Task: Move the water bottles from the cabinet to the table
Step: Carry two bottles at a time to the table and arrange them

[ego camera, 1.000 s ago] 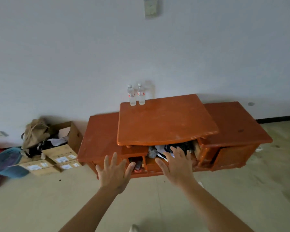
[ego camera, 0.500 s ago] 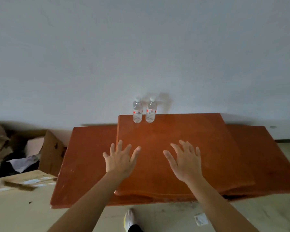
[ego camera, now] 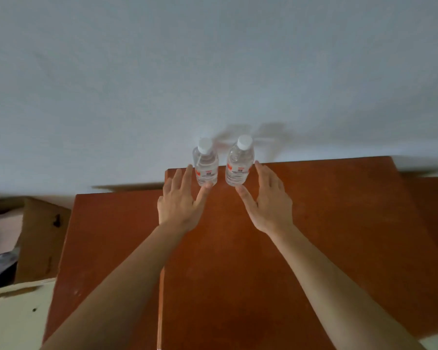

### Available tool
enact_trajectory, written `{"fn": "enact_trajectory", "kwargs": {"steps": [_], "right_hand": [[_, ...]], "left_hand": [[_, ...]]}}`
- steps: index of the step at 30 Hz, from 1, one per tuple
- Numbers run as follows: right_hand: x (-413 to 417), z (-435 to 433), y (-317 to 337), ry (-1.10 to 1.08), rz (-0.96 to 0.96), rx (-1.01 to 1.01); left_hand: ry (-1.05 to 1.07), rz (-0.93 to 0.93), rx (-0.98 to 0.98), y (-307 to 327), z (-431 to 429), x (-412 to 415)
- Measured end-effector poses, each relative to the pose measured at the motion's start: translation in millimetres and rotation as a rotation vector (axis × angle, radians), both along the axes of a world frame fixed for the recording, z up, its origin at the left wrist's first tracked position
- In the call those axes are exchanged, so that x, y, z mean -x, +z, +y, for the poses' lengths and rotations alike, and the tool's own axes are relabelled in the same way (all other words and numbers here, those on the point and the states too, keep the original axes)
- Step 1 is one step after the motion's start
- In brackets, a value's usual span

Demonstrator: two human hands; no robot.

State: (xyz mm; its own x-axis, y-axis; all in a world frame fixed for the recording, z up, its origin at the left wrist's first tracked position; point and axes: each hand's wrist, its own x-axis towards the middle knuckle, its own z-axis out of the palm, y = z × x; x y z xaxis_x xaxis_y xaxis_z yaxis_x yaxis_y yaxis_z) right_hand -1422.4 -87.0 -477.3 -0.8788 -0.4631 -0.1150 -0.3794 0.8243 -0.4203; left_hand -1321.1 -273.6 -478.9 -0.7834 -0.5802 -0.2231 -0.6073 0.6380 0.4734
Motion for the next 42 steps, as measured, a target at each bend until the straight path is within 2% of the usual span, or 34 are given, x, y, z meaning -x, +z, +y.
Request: {"fn": "enact_trajectory", "kwargs": {"steps": [3,8,12,17,20,28,31,35,39,42], "right_hand": [[29,-17,-29,-0.02,0.001,0.198],[66,-35,-85,0.073,-0.147,0.561],[73,-42,-99,0.117,-0.164,0.644],[76,-49,-108,0.121,-0.163,0.783],[71,-47,-104,0.105,-0.15,0.819],[34,0,-89,-0.007,-0.184,0.876],[14,24,-86,-0.079,-0.19,0.875],[-8,54,-73,-0.109,-0.168,0.755],[-22,73,-32,-0.007,0.055,0.494],[-27,78,12,0.117,0.212,0.331]], "left_hand": [[-0.015,0.114,-0.075,-28,-16,35],[0.055,0.374,-0.28,-57,-25,61],[0.039,0.444,-0.353,-68,-25,66],[0.033,0.415,-0.353,-62,-19,75],[0.08,0.429,-0.323,-60,-15,73],[0.225,0.562,-0.42,-49,14,33],[0.23,0.477,-0.355,-45,25,8],[0.081,0.269,0.005,-27,32,-21],[-0.099,0.029,0.242,19,40,-44],[-0.132,-0.093,0.347,64,41,-62]]}}
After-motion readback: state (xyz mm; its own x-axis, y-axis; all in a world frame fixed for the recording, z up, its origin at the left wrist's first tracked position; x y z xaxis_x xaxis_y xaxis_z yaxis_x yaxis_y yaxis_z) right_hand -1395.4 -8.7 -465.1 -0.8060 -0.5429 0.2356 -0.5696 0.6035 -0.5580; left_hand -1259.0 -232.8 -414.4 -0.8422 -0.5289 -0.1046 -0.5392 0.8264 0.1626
